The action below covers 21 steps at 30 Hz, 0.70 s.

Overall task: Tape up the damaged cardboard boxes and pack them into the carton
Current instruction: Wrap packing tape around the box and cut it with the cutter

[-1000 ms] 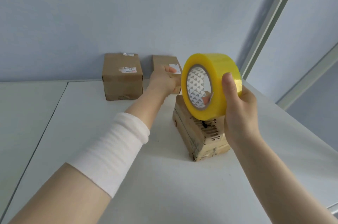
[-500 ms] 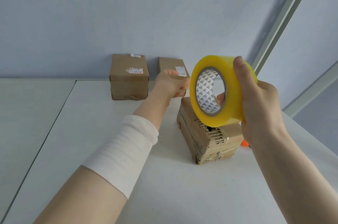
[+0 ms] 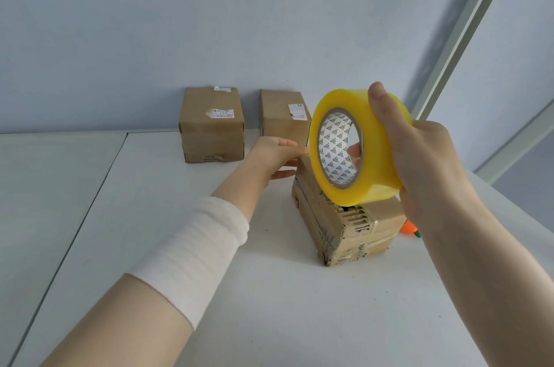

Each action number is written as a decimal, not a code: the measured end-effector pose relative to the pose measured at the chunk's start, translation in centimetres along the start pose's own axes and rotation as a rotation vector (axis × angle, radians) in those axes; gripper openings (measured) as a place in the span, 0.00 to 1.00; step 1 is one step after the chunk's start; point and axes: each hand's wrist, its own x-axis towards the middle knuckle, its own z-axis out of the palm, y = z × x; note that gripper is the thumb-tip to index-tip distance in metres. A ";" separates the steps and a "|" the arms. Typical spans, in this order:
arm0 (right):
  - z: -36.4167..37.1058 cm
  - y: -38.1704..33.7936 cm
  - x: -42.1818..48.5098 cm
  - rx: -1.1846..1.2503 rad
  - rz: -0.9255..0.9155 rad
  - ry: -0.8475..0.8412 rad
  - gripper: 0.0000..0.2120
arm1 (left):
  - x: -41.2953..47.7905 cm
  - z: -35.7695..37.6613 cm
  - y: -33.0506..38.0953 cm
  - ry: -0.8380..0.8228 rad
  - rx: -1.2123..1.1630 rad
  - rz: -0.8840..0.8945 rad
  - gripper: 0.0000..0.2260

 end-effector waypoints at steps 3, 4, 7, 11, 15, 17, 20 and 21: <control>-0.1 0.0 -0.1 0.012 0.009 -0.020 0.24 | -0.1 -0.2 0.0 -0.015 0.059 -0.041 0.07; -0.1 0.0 0.0 0.009 0.011 -0.018 0.25 | -0.1 -0.2 0.2 -0.018 0.104 -0.059 0.06; 0.0 0.2 0.3 -0.006 -0.015 -0.022 0.23 | 0.4 -0.5 1.1 -0.042 0.292 -0.085 0.07; 0.0 0.2 0.1 0.022 -0.034 -0.061 0.17 | 0.7 -1.2 2.5 -0.149 0.594 -0.096 0.22; 0.0 0.5 0.3 0.047 -0.022 -0.066 0.23 | 0.8 -2.2 2.9 -0.182 0.857 0.009 0.19; 0.0 0.7 0.4 0.042 -0.041 -0.077 0.23 | 0.5 -2.0 3.5 -0.071 0.640 0.143 0.05; 0.0 1.0 0.7 0.024 -0.082 -0.103 0.19 | -0.2 -0.1 3.8 -0.135 0.450 0.144 0.09; 0.0 1.1 0.9 0.020 -0.093 -0.119 0.19 | -0.4 0.5 3.5 -0.156 0.453 0.128 0.09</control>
